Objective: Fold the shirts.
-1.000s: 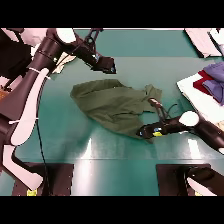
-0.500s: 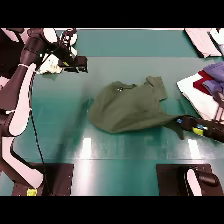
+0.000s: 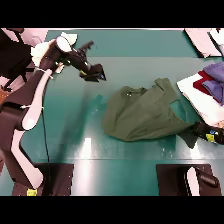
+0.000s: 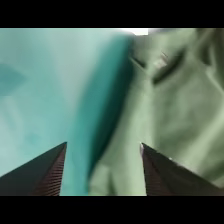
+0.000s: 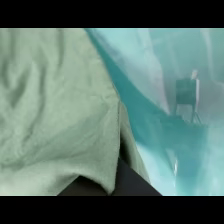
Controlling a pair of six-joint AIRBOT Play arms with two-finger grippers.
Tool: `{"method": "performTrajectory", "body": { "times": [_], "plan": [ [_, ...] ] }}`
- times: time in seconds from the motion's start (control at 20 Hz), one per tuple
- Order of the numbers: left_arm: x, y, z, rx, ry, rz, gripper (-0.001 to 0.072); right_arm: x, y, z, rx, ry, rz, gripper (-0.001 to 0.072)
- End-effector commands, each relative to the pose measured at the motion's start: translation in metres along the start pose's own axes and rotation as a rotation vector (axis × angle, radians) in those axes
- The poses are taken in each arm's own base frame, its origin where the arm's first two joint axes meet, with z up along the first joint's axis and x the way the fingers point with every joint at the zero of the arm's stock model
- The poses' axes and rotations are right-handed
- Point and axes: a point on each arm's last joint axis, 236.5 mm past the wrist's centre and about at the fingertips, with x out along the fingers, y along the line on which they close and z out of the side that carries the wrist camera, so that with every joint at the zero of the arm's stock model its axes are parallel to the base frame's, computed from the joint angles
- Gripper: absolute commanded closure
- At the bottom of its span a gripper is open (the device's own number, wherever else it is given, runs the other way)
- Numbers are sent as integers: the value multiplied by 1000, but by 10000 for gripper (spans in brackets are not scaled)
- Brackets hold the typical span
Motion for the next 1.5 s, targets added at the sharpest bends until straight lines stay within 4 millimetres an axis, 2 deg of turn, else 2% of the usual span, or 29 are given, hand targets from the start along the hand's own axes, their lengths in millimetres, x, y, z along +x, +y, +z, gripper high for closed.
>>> {"method": "performTrajectory", "body": {
  "times": [0.0, 0.05, 0.1, 0.2, 0.3, 0.35, 0.4, 0.55, 0.6, 0.65, 0.7, 0.8, 0.9, 0.95, 1.0, 1.1, 1.2, 1.35, 1.45],
  "plan": [
    [36, -47, -1, -51, 33, -318, 210, 12, 4, 4, -43, 89, 18, 692],
    [38, -60, 8, -24, -7, -366, 243, 15, 11, 2, -64, 128, 37, 692],
    [43, -63, 16, 16, -52, -350, 243, 19, 16, 1, -89, 151, 43, 691],
    [51, -37, 25, 37, -87, -208, 242, 23, 29, 0, -139, 176, 61, 692],
    [55, -6, 16, 54, -45, -82, 242, 24, 39, 1, -180, 182, 70, 692],
    [55, -8, 12, 73, -29, -89, 242, 24, 42, 4, -190, 171, 73, 692],
    [53, -23, 13, 88, -39, -152, 242, 24, 43, 8, -189, 155, 76, 691],
    [47, -112, 22, 191, -131, -436, 242, 23, 42, 0, -185, 186, 75, 692],
    [54, -128, 22, 233, -154, -430, 242, 22, 41, -4, -186, 207, 74, 692],
    [68, -132, 24, 263, -177, -380, 243, 21, 41, -8, -186, 220, 76, 691],
    [80, -123, 27, 254, -190, -300, 244, 21, 42, -7, -185, 220, 79, 691],
    [90, -83, 32, 201, -188, -123, 244, 21, 42, -8, -185, 221, 79, 691],
    [85, -28, 29, 149, -141, 63, 242, 16, 44, -5, -199, 193, 84, 691],
    [81, -8, 23, 146, -103, 118, 242, 13, 45, -2, -204, 168, 86, 691],
    [78, 0, 20, 153, -83, 134, 242, 10, 46, 1, -208, 145, 89, 692],
    [76, 2, 20, 169, -78, 131, 241, 5, 48, 3, -215, 120, 93, 691],
    [82, 0, 11, 200, -45, 132, 241, 1, 49, 2, -221, 106, 96, 691],
    [98, -6, -14, 228, 38, 119, 241, 1, 49, 1, -220, 114, 96, 691],
    [109, -21, -32, 250, 88, 64, 241, 5, 48, -2, -215, 141, 94, 691]
  ]
}}
